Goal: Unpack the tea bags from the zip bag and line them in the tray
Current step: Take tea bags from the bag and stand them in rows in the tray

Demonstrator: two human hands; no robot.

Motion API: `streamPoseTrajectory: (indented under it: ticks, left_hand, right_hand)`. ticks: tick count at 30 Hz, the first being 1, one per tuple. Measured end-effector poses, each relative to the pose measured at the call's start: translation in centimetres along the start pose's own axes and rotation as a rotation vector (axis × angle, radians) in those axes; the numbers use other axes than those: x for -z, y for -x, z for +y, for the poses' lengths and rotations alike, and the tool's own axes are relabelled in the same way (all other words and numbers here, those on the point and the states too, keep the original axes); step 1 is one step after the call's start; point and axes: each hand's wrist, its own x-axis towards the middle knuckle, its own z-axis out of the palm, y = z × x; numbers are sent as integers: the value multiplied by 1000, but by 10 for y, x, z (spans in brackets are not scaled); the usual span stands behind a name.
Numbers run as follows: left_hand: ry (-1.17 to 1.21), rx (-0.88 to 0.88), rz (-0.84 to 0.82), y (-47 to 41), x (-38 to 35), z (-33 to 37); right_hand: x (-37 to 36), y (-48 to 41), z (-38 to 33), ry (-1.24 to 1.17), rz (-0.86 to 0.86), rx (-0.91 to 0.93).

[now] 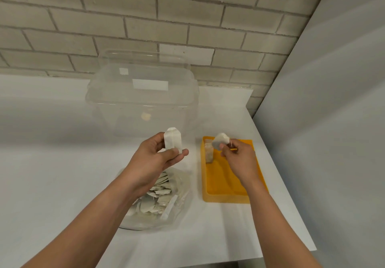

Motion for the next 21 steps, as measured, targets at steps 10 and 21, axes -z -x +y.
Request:
streamPoseTrajectory:
  ticks: [10,21]
  left_hand:
    - [-163,-51,56,1,-4,3]
    - [-113,-39,70,1,-3,1]
  right_hand:
    - [-27,-15,36,284,-295,-63]
    - [-39,-12,44,217,-174,-112]
